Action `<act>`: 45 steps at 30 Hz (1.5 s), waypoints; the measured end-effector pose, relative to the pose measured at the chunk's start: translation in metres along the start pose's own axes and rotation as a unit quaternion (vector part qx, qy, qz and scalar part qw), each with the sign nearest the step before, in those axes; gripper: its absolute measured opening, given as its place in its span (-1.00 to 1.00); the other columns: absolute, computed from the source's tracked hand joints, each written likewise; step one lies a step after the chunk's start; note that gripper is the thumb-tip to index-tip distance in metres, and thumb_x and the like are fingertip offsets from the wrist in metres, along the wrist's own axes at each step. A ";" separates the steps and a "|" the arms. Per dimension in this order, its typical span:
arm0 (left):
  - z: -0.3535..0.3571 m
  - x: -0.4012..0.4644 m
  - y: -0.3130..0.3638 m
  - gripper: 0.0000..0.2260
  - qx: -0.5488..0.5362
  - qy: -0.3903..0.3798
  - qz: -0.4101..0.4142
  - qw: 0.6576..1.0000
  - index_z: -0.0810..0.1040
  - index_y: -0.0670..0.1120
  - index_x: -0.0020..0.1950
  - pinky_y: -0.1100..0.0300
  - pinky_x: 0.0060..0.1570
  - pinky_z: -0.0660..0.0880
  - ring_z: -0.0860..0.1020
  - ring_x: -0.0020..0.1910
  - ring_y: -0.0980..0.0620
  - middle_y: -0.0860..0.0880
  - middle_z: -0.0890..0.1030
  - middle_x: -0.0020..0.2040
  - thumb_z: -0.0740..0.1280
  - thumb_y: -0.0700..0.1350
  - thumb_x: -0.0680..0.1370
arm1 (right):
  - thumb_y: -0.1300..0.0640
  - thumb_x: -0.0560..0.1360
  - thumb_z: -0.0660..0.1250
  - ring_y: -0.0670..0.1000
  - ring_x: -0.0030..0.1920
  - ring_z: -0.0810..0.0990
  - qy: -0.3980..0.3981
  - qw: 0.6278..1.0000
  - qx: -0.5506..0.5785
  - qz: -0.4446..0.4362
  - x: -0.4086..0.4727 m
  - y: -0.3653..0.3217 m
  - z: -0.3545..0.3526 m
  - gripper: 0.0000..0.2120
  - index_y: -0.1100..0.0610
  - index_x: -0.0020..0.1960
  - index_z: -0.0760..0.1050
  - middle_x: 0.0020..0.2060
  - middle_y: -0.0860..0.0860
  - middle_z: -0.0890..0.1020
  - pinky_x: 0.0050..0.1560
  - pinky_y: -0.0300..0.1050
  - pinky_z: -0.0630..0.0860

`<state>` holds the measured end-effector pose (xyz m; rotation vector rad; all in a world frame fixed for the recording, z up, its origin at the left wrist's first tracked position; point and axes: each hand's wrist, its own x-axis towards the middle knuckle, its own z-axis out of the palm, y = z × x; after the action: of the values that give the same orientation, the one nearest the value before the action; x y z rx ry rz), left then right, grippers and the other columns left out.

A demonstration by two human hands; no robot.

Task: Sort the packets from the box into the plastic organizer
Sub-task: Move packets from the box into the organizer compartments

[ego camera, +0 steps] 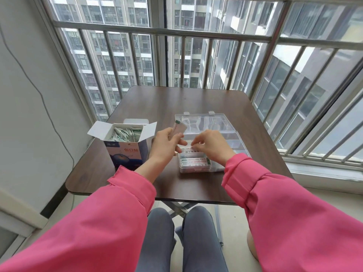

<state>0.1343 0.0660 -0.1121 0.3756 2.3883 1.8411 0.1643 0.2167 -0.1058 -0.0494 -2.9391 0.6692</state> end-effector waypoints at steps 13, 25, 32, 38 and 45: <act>0.002 -0.005 0.010 -0.72 -0.044 -0.041 -0.007 0.998 0.49 -0.02 -0.17 0.29 -0.46 0.24 0.33 -0.53 0.19 -0.07 0.57 -0.36 0.08 -0.05 0.66 | 0.43 0.44 0.35 -0.12 -0.44 0.62 0.041 0.860 0.497 0.103 -0.012 -0.014 -0.030 -0.85 0.23 -0.23 0.51 -0.51 -0.02 0.62 -0.34 -0.37 0.53; 0.002 -0.001 0.001 -0.78 0.031 0.017 -0.034 0.999 0.57 -0.08 -0.04 0.14 -0.11 0.30 0.40 -0.14 -0.02 -0.03 0.50 -0.21 0.14 -0.10 0.62 | 0.43 0.38 0.40 -0.05 -0.28 0.58 0.043 0.945 0.304 0.112 -0.012 0.013 -0.018 -0.90 0.32 -0.11 0.59 -0.30 0.10 0.61 -0.07 -0.20 0.56; -0.006 0.000 -0.002 -0.79 0.030 -0.019 0.040 0.999 0.60 -0.06 0.15 0.20 0.13 0.41 0.52 0.07 0.11 0.00 0.61 0.08 0.31 -0.20 0.55 | 0.35 0.39 0.39 0.02 -0.12 0.53 0.022 0.996 0.075 0.039 -0.007 0.002 -0.005 -0.89 0.27 -0.10 0.63 -0.15 0.11 0.62 0.02 -0.22 0.42; -0.003 0.000 -0.001 -0.71 0.029 -0.027 0.046 0.998 0.60 0.02 0.08 0.11 0.27 0.41 0.54 0.17 0.03 -0.05 0.62 0.13 0.28 -0.33 0.51 | 0.31 0.42 0.36 0.04 0.01 0.55 0.019 0.999 0.026 0.018 -0.009 0.003 -0.003 -0.89 0.25 -0.08 0.64 -0.13 0.09 0.63 -0.08 -0.34 0.25; -0.001 0.001 -0.001 -0.85 0.008 -0.003 0.019 1.000 0.55 0.03 -0.10 0.13 -0.07 0.46 0.51 -0.20 0.06 -0.05 0.59 -0.18 0.43 -0.20 0.45 | 0.13 0.56 0.25 -0.08 -0.30 0.56 0.038 0.937 0.333 0.099 -0.011 -0.003 -0.019 -0.79 0.24 -0.03 0.59 -0.24 0.02 0.61 -0.35 -0.31 0.38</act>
<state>0.1325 0.0650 -0.1127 0.4291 2.4098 1.8352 0.1774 0.2217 -0.0889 -0.2951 -2.4940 1.6060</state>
